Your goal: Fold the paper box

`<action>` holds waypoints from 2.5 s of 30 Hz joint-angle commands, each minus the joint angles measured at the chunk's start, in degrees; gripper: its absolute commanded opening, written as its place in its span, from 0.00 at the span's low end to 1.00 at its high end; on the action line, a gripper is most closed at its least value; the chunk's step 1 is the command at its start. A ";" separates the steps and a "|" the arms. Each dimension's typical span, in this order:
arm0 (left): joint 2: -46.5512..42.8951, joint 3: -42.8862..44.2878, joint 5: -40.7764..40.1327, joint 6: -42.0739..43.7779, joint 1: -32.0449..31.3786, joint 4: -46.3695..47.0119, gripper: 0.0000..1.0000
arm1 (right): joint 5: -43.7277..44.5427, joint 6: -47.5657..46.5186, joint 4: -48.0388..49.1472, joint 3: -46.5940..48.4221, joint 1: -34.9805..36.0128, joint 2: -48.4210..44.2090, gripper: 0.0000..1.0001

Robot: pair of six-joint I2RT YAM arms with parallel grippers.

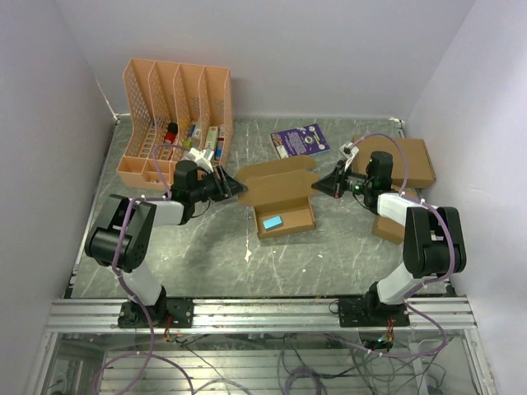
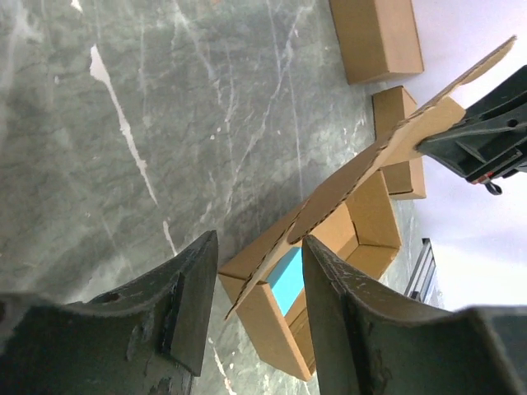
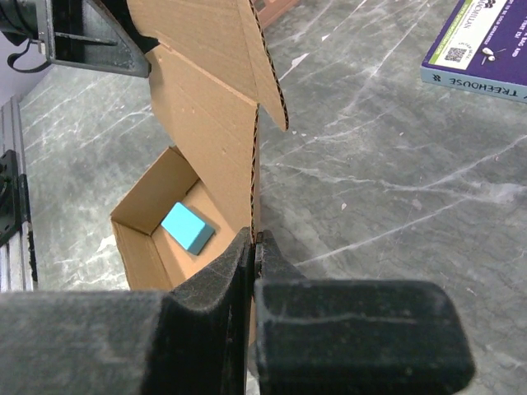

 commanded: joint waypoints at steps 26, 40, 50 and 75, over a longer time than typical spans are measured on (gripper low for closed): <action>-11.23 6.51 -9.37 21.71 -5.70 -20.77 0.07 | -4.36 -22.59 -23.48 10.69 -0.29 4.12 0.40; -13.08 8.37 -12.79 27.66 -8.35 -23.88 0.07 | -2.09 -27.89 -36.31 23.11 1.73 11.35 0.43; -12.81 9.55 -13.15 29.04 -8.62 -25.35 0.07 | -0.14 -29.82 -38.13 25.98 0.82 11.39 0.60; -13.33 10.45 -13.83 29.48 -8.62 -26.08 0.07 | -3.00 -35.28 -47.23 29.39 2.54 14.21 0.23</action>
